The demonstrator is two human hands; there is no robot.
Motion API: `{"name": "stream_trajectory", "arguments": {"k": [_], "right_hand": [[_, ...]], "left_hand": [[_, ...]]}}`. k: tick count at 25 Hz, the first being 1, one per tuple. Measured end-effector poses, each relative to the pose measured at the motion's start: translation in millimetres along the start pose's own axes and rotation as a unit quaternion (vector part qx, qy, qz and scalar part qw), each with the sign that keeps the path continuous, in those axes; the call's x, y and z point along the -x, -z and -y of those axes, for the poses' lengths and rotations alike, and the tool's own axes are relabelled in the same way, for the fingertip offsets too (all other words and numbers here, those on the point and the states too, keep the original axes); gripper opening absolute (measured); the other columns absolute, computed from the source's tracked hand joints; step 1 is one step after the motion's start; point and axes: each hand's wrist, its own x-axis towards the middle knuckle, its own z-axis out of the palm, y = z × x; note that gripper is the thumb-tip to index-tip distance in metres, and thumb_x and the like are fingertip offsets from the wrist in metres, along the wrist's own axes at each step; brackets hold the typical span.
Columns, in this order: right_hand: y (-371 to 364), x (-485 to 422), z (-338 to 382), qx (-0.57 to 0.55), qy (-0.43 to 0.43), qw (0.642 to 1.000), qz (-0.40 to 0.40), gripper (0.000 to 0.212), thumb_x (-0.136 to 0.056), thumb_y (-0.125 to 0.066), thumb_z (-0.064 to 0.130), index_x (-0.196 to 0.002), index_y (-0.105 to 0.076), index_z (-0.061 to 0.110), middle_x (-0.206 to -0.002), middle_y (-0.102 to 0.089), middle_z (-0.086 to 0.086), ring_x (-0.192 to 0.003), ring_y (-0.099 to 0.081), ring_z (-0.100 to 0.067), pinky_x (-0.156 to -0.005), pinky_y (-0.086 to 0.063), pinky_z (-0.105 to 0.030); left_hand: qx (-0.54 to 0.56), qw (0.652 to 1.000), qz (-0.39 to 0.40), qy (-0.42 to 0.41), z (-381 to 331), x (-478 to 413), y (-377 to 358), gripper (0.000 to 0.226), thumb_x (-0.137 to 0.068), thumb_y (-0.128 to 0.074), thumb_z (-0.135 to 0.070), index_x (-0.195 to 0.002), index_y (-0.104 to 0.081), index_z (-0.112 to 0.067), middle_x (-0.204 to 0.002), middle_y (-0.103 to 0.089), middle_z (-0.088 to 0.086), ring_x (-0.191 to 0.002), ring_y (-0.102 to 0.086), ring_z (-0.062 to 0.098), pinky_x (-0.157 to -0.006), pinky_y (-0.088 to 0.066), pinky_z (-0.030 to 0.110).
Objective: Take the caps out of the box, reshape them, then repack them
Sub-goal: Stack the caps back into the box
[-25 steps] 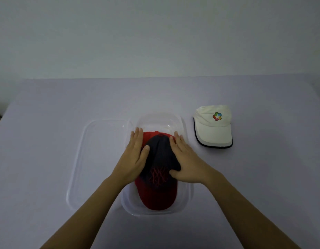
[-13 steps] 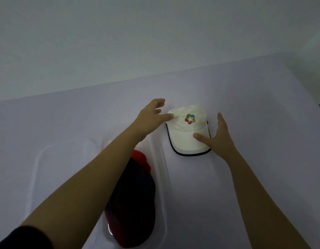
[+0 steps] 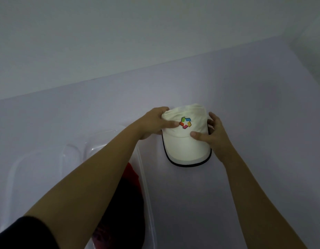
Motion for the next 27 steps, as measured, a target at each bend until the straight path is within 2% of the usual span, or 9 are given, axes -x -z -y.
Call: {"name": "stream_trajectory", "arguments": {"k": [2, 5, 9, 11, 14, 18, 23, 25, 27], "right_hand": [[3.2, 4.7, -0.3, -0.099, -0.019, 0.995, 0.01, 0.106, -0.058, -0.087, 0.014, -0.144, -0.026, 0.014, -0.138, -0.045, -0.006, -0.115, -0.055, -0.018, -0.091, -0.049, -0.034], [8.1, 19.4, 9.8, -0.184, -0.037, 0.978, 0.089, 0.091, -0.055, -0.087, 0.032, -0.134, -0.047, 0.008, -0.128, -0.061, -0.011, -0.116, -0.06, -0.027, -0.088, -0.054, -0.034], [3.0, 41.2, 44.2, -0.215, 0.017, 0.97, 0.11, 0.054, -0.08, -0.062, 0.023, -0.131, -0.05, 0.009, -0.123, -0.065, -0.008, -0.115, -0.061, -0.026, -0.091, -0.053, -0.036], [-7.0, 51.6, 63.9, -0.225, 0.059, 0.967, 0.102, 0.047, -0.084, -0.052, 0.019, -0.129, -0.051, 0.009, -0.117, -0.069, -0.005, -0.11, -0.063, -0.023, -0.088, -0.055, -0.034], [-31.3, 67.7, 93.4, -0.241, 0.108, 0.958, 0.114, 0.038, -0.087, -0.048, 0.019, -0.124, -0.055, 0.014, -0.113, -0.07, -0.002, -0.108, -0.064, -0.02, -0.083, -0.055, -0.03], [-79.0, 82.6, 110.6, -0.253, 0.13, 0.947, 0.147, 0.04, -0.086, -0.049, 0.022, -0.125, -0.053, 0.013, -0.117, -0.068, -0.004, -0.11, -0.063, -0.021, -0.083, -0.054, -0.028], [-143.4, 92.4, 112.7, -0.165, 0.123, 0.961, 0.184, 0.053, -0.086, -0.054, 0.039, -0.132, -0.05, 0.013, -0.127, -0.062, -0.007, -0.116, -0.06, -0.02, -0.092, -0.052, -0.033], [-157.0, 92.3, 109.7, -0.122, 0.095, 0.967, 0.201, 0.064, -0.084, -0.042, 0.054, -0.137, -0.042, 0.019, -0.137, -0.053, -0.006, -0.119, -0.056, -0.016, -0.099, -0.046, -0.032], [-162.9, 90.1, 100.7, -0.082, 0.011, 0.974, 0.212, 0.08, -0.08, -0.029, 0.064, -0.145, -0.027, 0.018, -0.148, -0.038, -0.009, -0.127, -0.046, -0.021, -0.109, -0.035, -0.035]], "left_hand": [[0.005, 1.0, 0.008, -0.005, -3.0, 6.8, 1.3, 0.044, -0.078, -0.075, -0.02, -0.111, -0.055, 0.001, -0.119, -0.062, 0.019, -0.103, -0.062, 0.029, -0.092, -0.05, 0.049], [-0.001, 0.999, 0.018, -0.027, -14.4, 25.2, 7.1, 0.044, -0.078, -0.075, -0.021, -0.108, -0.053, 0.002, -0.118, -0.063, 0.019, -0.111, -0.06, 0.035, -0.092, -0.05, 0.053], [0.01, 0.997, -0.007, -0.073, -36.4, 60.6, 15.9, 0.038, -0.076, -0.077, -0.019, -0.1, -0.05, -0.01, -0.114, -0.061, 0.016, -0.101, -0.063, 0.028, -0.089, -0.051, 0.052], [0.068, 0.995, -0.041, -0.066, -44.9, 82.9, 25.7, 0.052, -0.075, -0.077, -0.018, -0.114, -0.044, -0.018, -0.123, -0.054, 0.009, -0.105, -0.059, 0.021, -0.086, -0.053, 0.048], [0.139, 0.989, -0.046, -0.026, -47.4, 119.2, 46.3, 0.079, -0.07, -0.079, -0.029, -0.136, -0.035, -0.028, -0.137, -0.046, 0.004, -0.118, -0.052, 0.028, -0.082, -0.054, 0.052], [0.166, 0.986, 0.004, -0.007, -34.4, 165.2, 74.1, 0.065, -0.071, -0.071, -0.033, -0.131, -0.05, -0.022, -0.13, -0.058, 0.003, -0.114, -0.057, 0.028, -0.077, -0.054, 0.058], [0.193, 0.98, -0.052, -0.011, -1.8, 210.6, 114.8, 0.051, -0.074, -0.067, -0.021, -0.124, -0.057, -0.02, -0.12, -0.063, 0.002, -0.109, -0.059, 0.026, -0.07, -0.054, 0.061], [0.198, 0.977, -0.073, -0.026, 12.4, 224.3, 131.9, 0.046, -0.076, -0.069, -0.019, -0.121, -0.059, -0.02, -0.115, -0.065, 0.0, -0.104, -0.062, 0.024, -0.071, -0.054, 0.061], [0.196, 0.975, -0.085, -0.057, 24.8, 235.0, 151.4, 0.052, -0.067, -0.081, -0.026, -0.115, -0.062, -0.021, -0.109, -0.069, -0.002, -0.096, -0.066, 0.02, -0.065, -0.057, 0.056]]}}
